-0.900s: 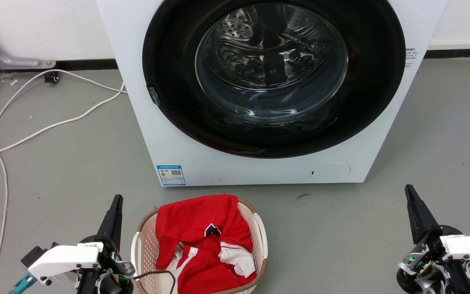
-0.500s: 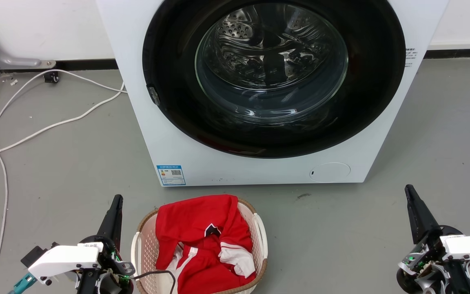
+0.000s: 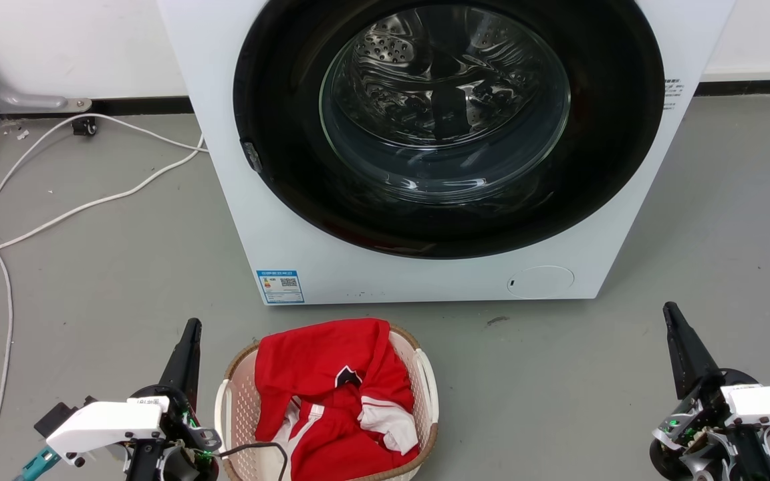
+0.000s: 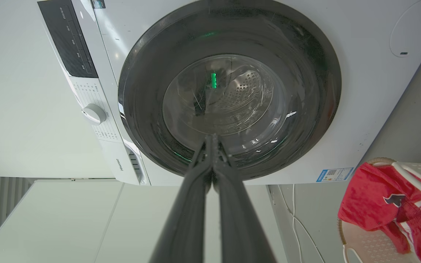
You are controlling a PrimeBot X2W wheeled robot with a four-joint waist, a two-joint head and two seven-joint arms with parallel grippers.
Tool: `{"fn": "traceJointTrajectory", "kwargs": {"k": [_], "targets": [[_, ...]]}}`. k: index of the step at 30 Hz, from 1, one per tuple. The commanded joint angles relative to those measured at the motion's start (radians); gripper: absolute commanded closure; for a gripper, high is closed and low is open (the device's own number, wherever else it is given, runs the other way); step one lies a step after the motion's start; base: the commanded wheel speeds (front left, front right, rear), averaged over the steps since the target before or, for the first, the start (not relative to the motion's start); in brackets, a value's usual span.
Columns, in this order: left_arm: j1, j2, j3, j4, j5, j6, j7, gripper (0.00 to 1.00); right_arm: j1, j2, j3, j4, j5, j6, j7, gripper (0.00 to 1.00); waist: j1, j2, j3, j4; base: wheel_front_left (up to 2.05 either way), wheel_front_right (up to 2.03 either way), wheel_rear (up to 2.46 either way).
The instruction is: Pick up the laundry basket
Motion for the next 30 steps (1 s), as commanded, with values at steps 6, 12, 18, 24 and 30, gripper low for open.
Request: {"fn": "traceJointTrajectory", "kwargs": {"k": [6, 12, 18, 24, 30], "targets": [[0.009, -0.002, -0.008, 0.006, 0.005, 0.001, -0.013, 0.00, 0.010, 0.001, 0.001, 0.012, -0.011, 0.000, -0.013, 0.00, 0.0000, 0.0000, 0.001, 0.000, 0.00, 0.00, 0.00], [0.005, -0.002, 0.002, -0.009, 0.076, 0.001, -0.044, 0.00, 0.011, 0.001, -0.008, -0.004, -0.089, 0.000, -0.044, 0.00, 0.0000, 0.0000, 0.002, 0.001, 0.00, 0.00, 0.00], [0.002, -0.001, 0.008, -0.036, 0.186, 0.000, -0.068, 0.00, 0.014, 0.001, -0.011, -0.035, -0.209, 0.000, -0.068, 0.00, 0.0000, 0.0000, 0.004, 0.001, 0.00, 0.00, 0.00], [0.006, -0.001, -0.004, -0.064, 0.326, 0.012, -0.095, 0.00, 0.022, 0.001, 0.000, -0.070, -0.368, 0.000, -0.095, 0.00, 0.0000, 0.0000, 0.006, 0.001, 0.00, 0.00, 0.00], [0.012, -0.001, -0.023, -0.090, 0.460, 0.035, -0.120, 0.00, 0.031, 0.001, 0.013, -0.102, -0.520, 0.000, -0.120, 0.00, 0.0000, 0.0000, 0.007, 0.001, 0.00, 0.00, 0.00]]}}
